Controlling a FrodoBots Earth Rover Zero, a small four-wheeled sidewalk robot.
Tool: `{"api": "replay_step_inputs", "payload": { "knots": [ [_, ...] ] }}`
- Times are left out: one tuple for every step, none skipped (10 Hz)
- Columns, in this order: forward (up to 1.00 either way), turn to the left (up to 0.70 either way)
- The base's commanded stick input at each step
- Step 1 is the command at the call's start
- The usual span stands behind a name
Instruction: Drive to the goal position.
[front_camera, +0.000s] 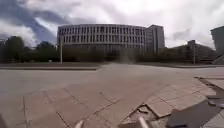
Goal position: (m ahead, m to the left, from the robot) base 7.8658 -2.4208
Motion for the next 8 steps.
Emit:
{"api": "replay_step_inputs", "payload": {
  "knots": [
    [1.00, 0.00],
    [1.00, 0.00],
    [1.00, 0.00],
    [1.00, -0.34],
    [1.00, -0.36],
    [1.00, -0.36],
    [1.00, -0.36],
    [1.00, -0.36]
  ]
}}
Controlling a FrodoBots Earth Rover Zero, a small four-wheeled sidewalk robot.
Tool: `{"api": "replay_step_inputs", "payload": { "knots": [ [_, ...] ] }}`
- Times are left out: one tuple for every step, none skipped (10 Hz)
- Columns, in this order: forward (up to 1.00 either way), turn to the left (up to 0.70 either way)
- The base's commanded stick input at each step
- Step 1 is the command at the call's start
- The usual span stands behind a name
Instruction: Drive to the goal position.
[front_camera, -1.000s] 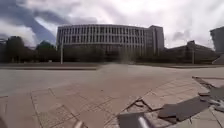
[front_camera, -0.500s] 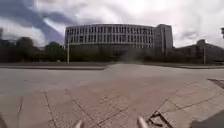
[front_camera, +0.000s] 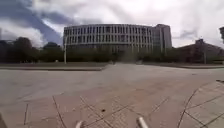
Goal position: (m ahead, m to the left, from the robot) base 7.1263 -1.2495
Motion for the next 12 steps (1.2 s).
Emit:
{"api": "replay_step_inputs", "payload": {
  "knots": [
    [1.00, -0.36],
    [1.00, -0.36],
    [1.00, -0.36],
    [1.00, -0.35],
    [1.00, -0.01],
    [1.00, 0.00],
    [1.00, 0.00],
    [1.00, 0.00],
    [1.00, 0.00],
    [1.00, 0.00],
    [1.00, 0.00],
    [1.00, 0.00]
  ]
}}
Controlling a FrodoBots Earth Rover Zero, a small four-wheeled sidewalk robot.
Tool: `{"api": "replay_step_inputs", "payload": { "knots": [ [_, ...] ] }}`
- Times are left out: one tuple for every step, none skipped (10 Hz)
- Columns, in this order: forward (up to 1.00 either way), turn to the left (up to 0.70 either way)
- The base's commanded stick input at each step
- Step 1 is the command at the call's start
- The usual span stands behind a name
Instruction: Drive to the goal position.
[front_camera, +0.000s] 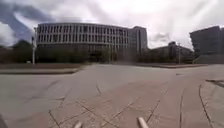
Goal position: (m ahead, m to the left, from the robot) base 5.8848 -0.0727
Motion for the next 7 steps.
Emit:
{"api": "replay_step_inputs", "payload": {
  "knots": [
    [1.00, 0.00],
    [1.00, 0.00],
    [1.00, 0.00],
    [1.00, 0.00],
    [1.00, 0.00],
    [1.00, 0.21],
    [1.00, 0.33]
  ]
}}
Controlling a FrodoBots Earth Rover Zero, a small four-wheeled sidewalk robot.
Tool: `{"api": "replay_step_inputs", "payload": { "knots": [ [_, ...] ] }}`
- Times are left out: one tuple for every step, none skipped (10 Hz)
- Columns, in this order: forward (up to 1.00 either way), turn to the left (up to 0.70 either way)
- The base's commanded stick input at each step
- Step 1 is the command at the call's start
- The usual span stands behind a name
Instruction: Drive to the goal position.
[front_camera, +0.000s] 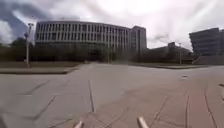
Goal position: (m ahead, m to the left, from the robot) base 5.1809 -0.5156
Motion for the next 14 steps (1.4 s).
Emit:
{"api": "replay_step_inputs", "payload": {
  "knots": [
    [1.00, 0.40],
    [1.00, 0.23],
    [1.00, 0.00],
    [1.00, 0.00],
    [1.00, 0.00],
    [1.00, 0.00],
    [1.00, 0.00],
    [1.00, 0.00],
    [1.00, 0.00],
    [1.00, 0.00],
    [1.00, 0.00],
    [1.00, 0.00],
    [1.00, 0.00],
    [1.00, 0.00]
  ]
}}
